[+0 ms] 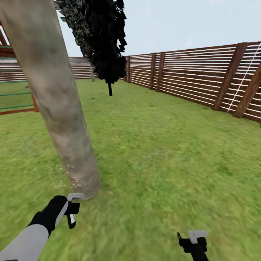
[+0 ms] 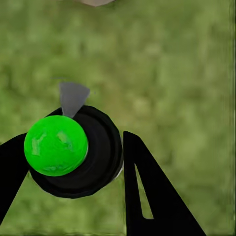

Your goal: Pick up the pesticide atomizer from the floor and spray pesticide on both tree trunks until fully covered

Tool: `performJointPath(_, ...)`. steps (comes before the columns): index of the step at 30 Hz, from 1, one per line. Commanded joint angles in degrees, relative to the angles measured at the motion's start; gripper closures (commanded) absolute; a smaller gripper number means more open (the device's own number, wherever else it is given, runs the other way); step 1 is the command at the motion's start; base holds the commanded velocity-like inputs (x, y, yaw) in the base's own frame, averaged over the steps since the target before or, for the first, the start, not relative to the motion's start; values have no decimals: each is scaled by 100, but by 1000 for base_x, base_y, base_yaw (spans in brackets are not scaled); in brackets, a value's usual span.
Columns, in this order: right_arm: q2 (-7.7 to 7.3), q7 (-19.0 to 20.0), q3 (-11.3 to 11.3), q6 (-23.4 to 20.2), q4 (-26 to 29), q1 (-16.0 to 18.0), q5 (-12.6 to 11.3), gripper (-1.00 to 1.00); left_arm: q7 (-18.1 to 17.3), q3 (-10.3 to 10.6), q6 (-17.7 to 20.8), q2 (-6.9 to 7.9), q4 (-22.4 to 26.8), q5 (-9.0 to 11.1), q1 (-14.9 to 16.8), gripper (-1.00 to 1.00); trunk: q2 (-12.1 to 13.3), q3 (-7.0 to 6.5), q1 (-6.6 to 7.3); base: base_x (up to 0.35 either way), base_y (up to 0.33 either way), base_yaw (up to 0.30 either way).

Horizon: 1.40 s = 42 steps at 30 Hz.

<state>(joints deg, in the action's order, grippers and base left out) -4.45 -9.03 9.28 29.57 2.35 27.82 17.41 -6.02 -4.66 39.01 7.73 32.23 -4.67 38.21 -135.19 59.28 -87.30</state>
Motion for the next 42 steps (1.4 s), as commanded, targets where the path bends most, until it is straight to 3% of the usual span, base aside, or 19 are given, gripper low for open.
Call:
performJointPath(1, 0, -25, 39, 17, -7, 4, 61, -100, -49, -32, 29, -3, 11, -51, 2, 100, -2, 5, 2, -120, -274, 0)
performJointPath(17, 5, -23, 39, 16, -7, 4, 61, -100, -49, -35, 37, 1, 38, -51, 2, 100, -2, 5, 2, -16, -274, 191)
performJointPath(29, 5, -25, 39, 16, -7, 4, 61, -100, -47, -42, 36, 10, 53, -51, 2, 100, -2, 5, 2, 159, -241, 31)
performJointPath(42, 5, -25, 39, 14, -7, 4, 61, -100, -40, -44, 37, 10, 65, -51, 2, 100, -2, 5, 2, 9, -268, 270)
